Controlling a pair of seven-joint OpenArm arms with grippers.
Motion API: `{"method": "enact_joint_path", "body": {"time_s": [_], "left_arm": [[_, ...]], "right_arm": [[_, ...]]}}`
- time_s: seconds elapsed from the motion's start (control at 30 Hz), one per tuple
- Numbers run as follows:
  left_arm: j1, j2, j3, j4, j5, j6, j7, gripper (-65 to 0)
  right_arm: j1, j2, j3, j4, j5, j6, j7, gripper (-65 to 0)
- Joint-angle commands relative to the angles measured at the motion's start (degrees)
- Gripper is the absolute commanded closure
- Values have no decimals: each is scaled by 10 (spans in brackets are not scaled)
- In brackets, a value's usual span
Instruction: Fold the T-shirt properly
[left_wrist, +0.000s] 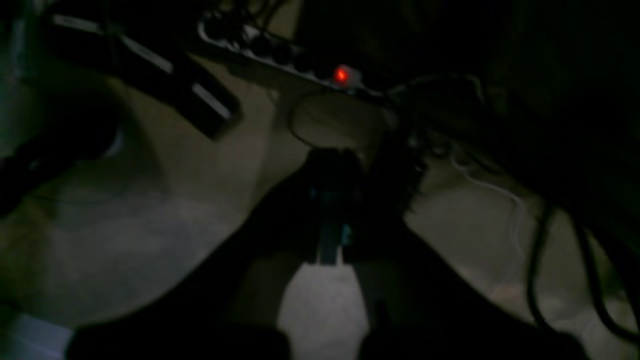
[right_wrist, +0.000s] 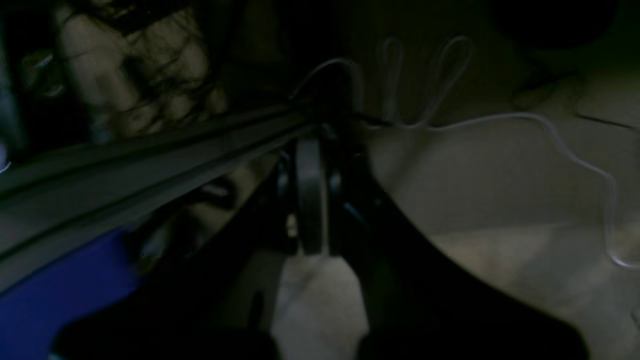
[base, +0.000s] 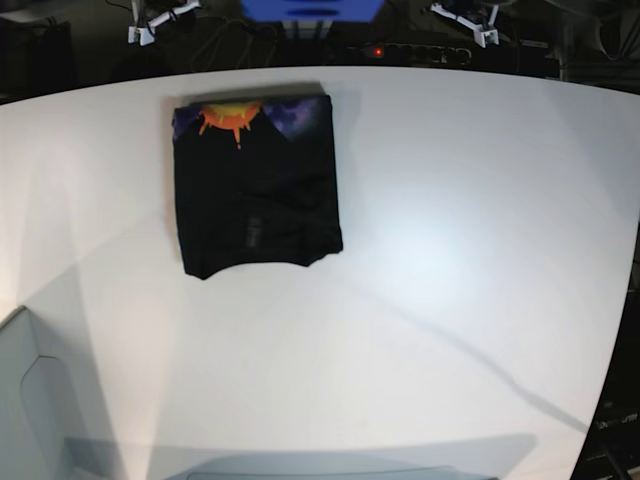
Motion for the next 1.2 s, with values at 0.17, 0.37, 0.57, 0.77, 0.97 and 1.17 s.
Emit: {"method": "enact_joint_path", "body": {"time_s": [0.17, 0.37, 0.57, 0.77, 0.97, 1.17], "left_arm": [[-70, 4, 0, -82, 63, 45, -18, 0], [-136, 8, -1, -176, 128, 93, -19, 0], [-154, 23, -2, -189, 165, 96, -8, 0], [-169, 18, 0, -189, 168, 93, 29, 0], [-190, -3, 54, -189, 164, 93, 33, 0], [-193, -2, 79, -189, 165, 93, 33, 0]], "right_arm": [[59, 54, -100, -189, 0, -114, 122, 0], [119, 66, -221, -322, 0, -259, 221, 0], [141, 55, -314, -345, 1, -356, 226, 0], [148, 42, -315, -346, 3, -412, 224, 0], [171, 18, -314, -347, 4, -419, 170, 0], [179, -17, -333, -347, 1, -419, 149, 0]]}}
